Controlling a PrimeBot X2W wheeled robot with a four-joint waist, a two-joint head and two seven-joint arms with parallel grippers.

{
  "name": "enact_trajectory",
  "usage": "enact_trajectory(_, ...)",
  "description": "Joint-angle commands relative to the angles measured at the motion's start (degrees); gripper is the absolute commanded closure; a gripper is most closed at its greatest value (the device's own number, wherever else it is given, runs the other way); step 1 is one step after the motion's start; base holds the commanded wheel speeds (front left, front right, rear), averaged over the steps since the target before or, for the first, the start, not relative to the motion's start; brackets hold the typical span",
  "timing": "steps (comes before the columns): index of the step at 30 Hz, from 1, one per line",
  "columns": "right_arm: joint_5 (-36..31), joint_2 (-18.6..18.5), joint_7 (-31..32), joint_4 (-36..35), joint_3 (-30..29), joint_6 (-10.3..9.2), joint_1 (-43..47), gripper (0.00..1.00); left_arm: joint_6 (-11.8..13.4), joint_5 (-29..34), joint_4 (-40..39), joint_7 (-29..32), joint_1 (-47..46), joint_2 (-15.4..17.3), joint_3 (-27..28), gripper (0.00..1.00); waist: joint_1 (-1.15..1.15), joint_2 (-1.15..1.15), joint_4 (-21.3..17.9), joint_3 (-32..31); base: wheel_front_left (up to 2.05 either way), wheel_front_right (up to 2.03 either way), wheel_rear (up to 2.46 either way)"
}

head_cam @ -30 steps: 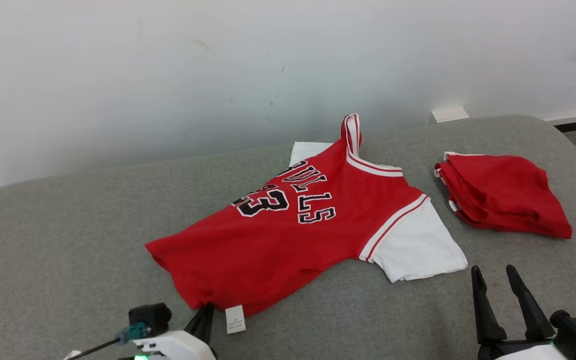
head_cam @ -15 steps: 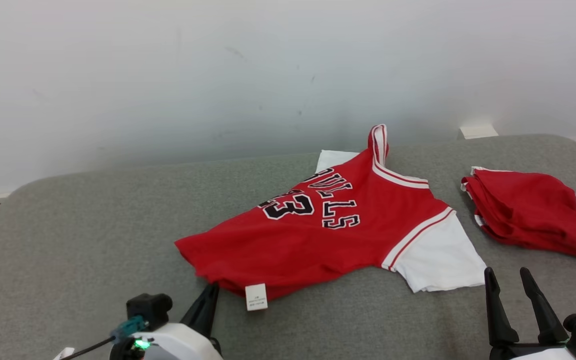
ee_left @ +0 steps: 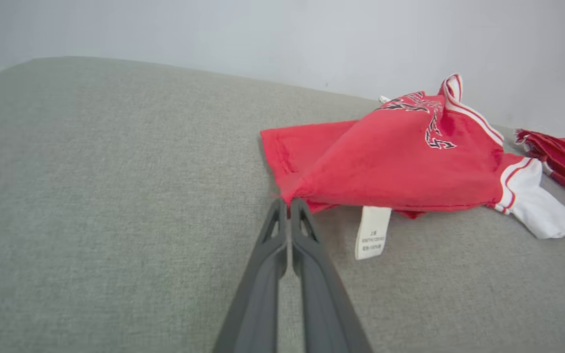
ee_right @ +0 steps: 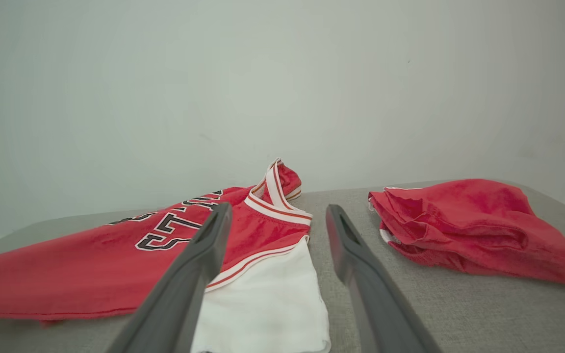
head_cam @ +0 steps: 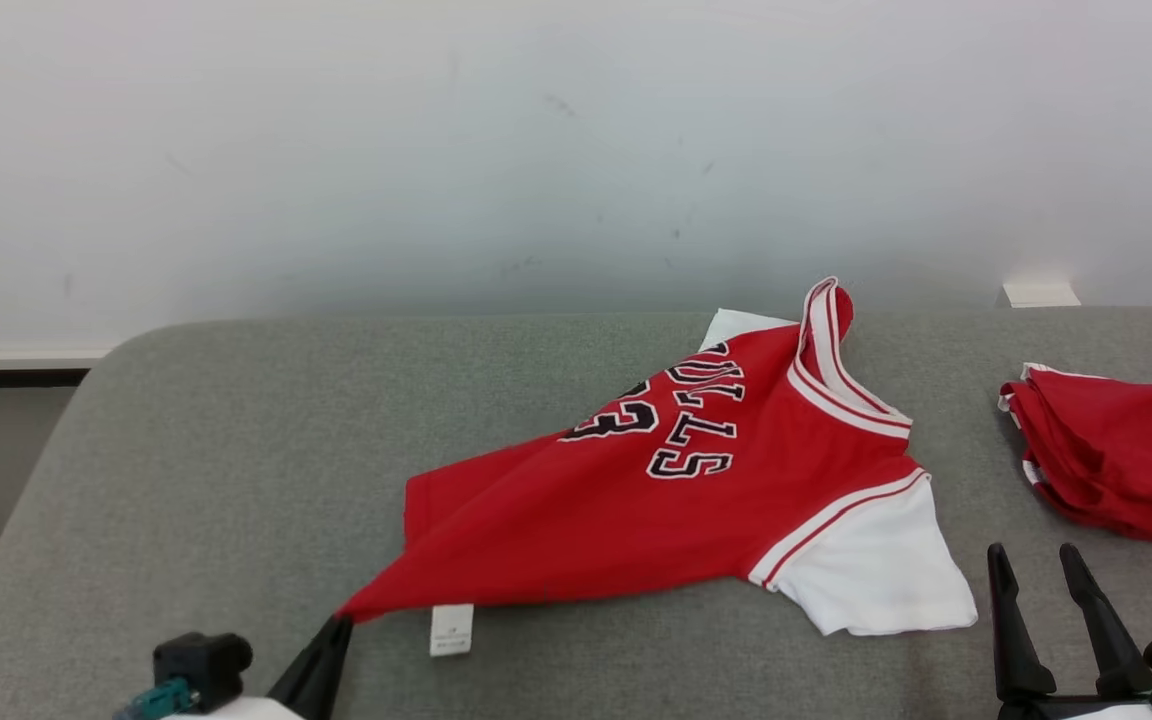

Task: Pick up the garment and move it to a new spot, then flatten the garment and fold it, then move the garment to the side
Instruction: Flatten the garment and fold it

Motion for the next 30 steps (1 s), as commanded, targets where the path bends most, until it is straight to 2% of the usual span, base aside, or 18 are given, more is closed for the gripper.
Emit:
enact_trajectory(1,0.4,-0.3,-0.1,0.4,0.2,0.00,0.6,0.00,0.4,-0.2,-0.4,0.6,1.5,0.8,0.3,1.00,0.00,0.00,0.1,0.1,0.00,0.00,0.00)
enact_trajectory(4,0.8,-0.7,0.2,1.4,0.8,0.00,0.6,0.00,0.7,-1.0,0.0,2.5,3.8,1.4,0.1,1.00,0.00,0.00,0.0,0.1,0.00,0.00,0.00)
enact_trajectory(9,1.0,-1.2,0.7,2.7,1.6,0.00,-0.1,0.00,0.0,-2.5,4.4,1.3,5.2,-0.4,-0.5,1.00,0.00,0.00,-0.6,0.2,0.00,0.00,0.00)
enact_trajectory(10,1.1,-1.3,0.7,2.8,1.8,0.00,-0.2,0.00,-0.2,-2.5,5.4,0.7,4.9,-0.8,-0.6,0.81,0.00,0.00,-0.7,0.2,0.00,0.00,0.00)
enact_trajectory(11,1.1,-1.3,0.7,2.9,1.9,0.00,-0.3,0.00,-0.3,-2.7,6.3,-0.1,4.4,-1.2,-0.6,0.28,0.00,0.00,-0.9,0.2,0.00,0.00,0.00)
enact_trajectory(12,1.1,-1.3,0.7,3.0,2.0,0.00,-0.3,0.00,-0.5,-2.6,6.9,-0.8,3.9,-1.4,-0.6,0.00,0.00,0.00,-0.9,0.2,0.00,0.00,0.00)
enact_trajectory(18,1.1,-1.7,0.6,3.0,2.2,0.00,-0.3,0.00,0.2,-1.5,7.2,-4.8,1.9,-2.0,-0.1,0.00,0.00,0.00,-1.0,-0.2,0.00,0.00,0.00)
enact_trajectory(23,1.1,-1.4,0.3,2.2,2.6,0.00,-0.1,0.00,3.0,0.8,3.1,-8.3,1.4,-2.7,1.5,0.00,0.00,0.00,-0.8,-1.1,0.00,0.00,0.00)
enact_trajectory(30,0.3,-1.0,-0.1,-0.1,3.2,0.00,1.1,0.00,6.8,7.1,-7.2,-9.4,3.1,-4.1,6.6,0.00,0.00,0.00,-1.0,-2.1,0.00,0.00,0.00)
